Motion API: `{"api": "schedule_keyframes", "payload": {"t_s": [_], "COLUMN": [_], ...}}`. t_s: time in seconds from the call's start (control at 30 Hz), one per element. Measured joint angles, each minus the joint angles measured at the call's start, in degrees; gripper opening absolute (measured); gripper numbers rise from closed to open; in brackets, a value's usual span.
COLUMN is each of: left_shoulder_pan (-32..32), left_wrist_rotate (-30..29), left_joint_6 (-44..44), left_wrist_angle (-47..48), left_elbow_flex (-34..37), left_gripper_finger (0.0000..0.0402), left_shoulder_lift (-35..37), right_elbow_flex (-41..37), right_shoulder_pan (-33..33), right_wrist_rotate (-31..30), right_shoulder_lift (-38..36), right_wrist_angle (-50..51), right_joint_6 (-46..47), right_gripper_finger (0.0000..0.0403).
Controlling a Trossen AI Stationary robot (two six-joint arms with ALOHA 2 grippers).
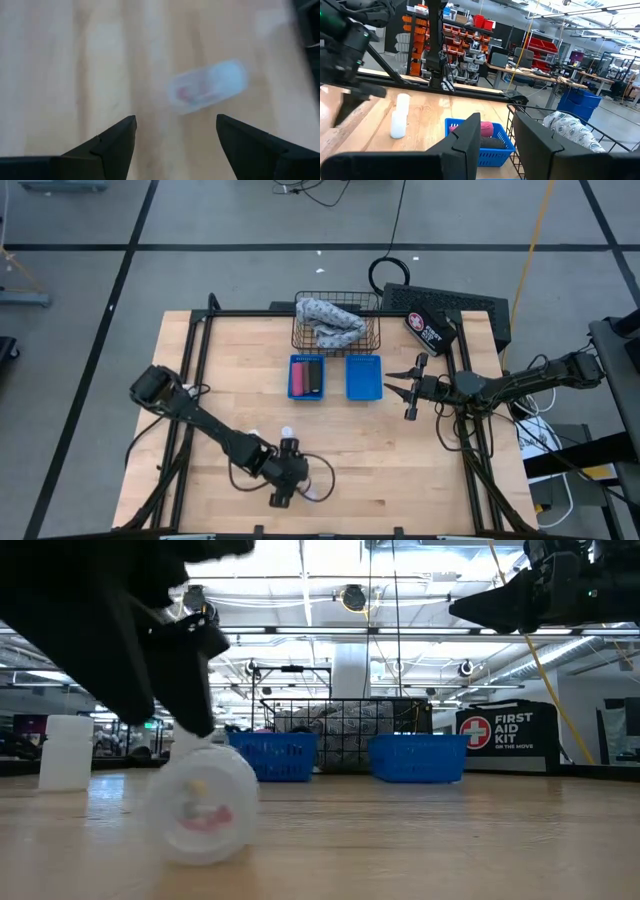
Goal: Pick & Place Medicine items
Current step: Put the bottom white pill bottle into the right blue bin
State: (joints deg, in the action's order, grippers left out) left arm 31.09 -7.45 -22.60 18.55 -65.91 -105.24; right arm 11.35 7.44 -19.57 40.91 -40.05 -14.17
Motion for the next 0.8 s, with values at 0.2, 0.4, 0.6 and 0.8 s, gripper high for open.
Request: {"api": "schedule_keyframes", "payload": {"t_s": [0.2, 0.4, 0.6, 0.8], "left_shoulder_pan": [0.43, 0.01, 0.13, 0.98], "left_wrist_rotate": [-1.31, 0.29, 0.46, -0.16], "left_joint_6": [5.79, 3.47, 0.51, -0.67], "left_wrist_angle": [-3.72, -4.31, -5.32, -6.5], "left_elbow_flex": [-0.04, -0.04, -0.04, -0.04], "left_gripper_finger": [0.028, 0.028, 0.028, 0.028], "left_shoulder_lift": [-0.1, -0.12, -0.13, -1.71], "right_elbow_flex": [0.0, 0.0, 0.0, 0.0], "right_shoulder_pan": [0.0, 0.0, 0.0, 0.0], "right_wrist_rotate": [0.06, 0.02, -0.02, -0.04], "right_shoulder_lift": [0.0, 0.0, 0.0, 0.0], "right_wrist_angle": [-0.02, 0.02, -0.03, -0.01], "right_joint_6": [0.0, -0.02, -0.05, -0.13], "right_gripper_finger": [0.0105, 0.0105, 0.0105, 0.0105]}}
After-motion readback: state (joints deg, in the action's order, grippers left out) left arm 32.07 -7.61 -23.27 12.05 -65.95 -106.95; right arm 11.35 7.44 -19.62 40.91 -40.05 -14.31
